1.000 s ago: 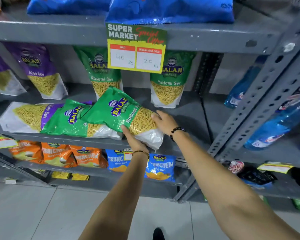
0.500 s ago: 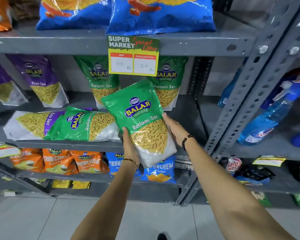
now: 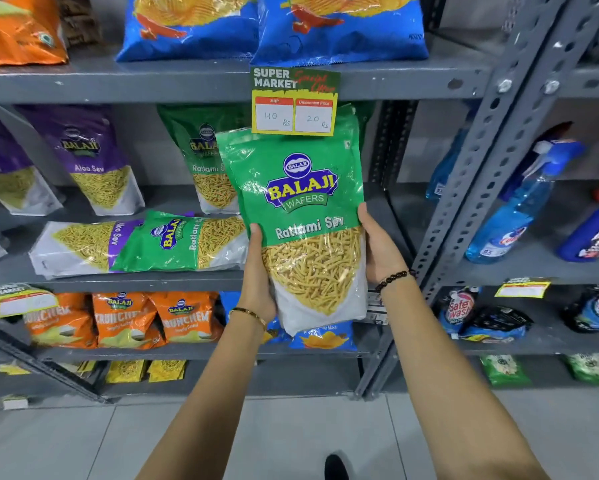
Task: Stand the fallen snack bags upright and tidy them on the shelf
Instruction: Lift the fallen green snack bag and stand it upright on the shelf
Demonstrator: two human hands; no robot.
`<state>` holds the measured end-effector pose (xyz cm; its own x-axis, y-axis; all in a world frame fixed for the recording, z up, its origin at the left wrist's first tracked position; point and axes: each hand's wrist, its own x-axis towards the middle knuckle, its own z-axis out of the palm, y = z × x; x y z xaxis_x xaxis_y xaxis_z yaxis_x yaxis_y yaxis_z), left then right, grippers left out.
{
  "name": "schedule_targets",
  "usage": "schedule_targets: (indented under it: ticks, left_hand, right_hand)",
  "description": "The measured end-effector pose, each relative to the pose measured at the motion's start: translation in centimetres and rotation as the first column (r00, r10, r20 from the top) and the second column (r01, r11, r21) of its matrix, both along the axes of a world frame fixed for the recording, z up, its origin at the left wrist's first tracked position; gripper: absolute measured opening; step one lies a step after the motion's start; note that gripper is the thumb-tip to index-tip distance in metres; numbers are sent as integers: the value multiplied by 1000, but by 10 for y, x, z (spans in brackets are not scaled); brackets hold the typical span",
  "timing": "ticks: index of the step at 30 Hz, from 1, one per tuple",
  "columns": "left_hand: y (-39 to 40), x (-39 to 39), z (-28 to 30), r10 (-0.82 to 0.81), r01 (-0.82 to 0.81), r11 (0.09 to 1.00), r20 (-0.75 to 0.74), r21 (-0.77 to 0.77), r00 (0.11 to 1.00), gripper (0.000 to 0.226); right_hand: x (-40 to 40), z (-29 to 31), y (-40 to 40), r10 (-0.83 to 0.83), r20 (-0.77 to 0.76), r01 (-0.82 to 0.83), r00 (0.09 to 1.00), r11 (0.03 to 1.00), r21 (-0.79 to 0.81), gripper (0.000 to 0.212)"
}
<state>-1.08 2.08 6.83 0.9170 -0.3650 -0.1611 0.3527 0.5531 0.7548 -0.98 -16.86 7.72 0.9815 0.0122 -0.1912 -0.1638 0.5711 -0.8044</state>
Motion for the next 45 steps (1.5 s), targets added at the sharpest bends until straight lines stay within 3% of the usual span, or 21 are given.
schedule_targets:
  ticks: [8, 14, 16, 21, 25, 33, 37, 40, 45]
  left_hand:
    - [-4, 5, 0, -11, 8, 997, 30, 80, 999, 51]
    - [-31, 50, -13, 42, -29, 936, -28, 352, 999, 76]
    - [-42, 73, -16, 15, -9, 916, -12, 402, 1000, 68]
    - [-65, 134, -29, -47, -6, 913, 118, 409, 992, 46]
    - [-71, 162, -37, -32, -56, 890, 185, 453, 982, 34]
    - [-63, 151, -19, -37, -8, 942, 129, 336, 991, 30]
    - [-45, 123, -5, 38, -42, 925, 16, 378, 999, 18]
    - [-26, 97, -3, 41, -2, 949, -117, 315, 992, 13]
    - [23, 59, -24, 2, 62, 956, -219, 287, 976, 52]
  right_hand:
    - [-9, 0, -1, -31, 58, 29, 998, 999, 31, 40]
    - [22, -6, -28, -205, 99, 216, 974, 970, -111, 23]
    - [39, -10, -38, -297, 95, 308, 950, 938, -157, 23]
    - [77, -13, -56, -445, 15, 430, 895, 854, -293, 50]
    - [100, -17, -65, -488, -14, 470, 873, 847, -251, 47]
    - [101, -19, -64, -531, -8, 516, 848, 827, -223, 45]
    - [89, -19, -51, -635, -30, 611, 772, 753, -244, 47]
    - [79, -26, -30, -748, -60, 707, 661, 648, -282, 38]
    - [62, -49, 28, -842, -162, 759, 515, 535, -372, 6]
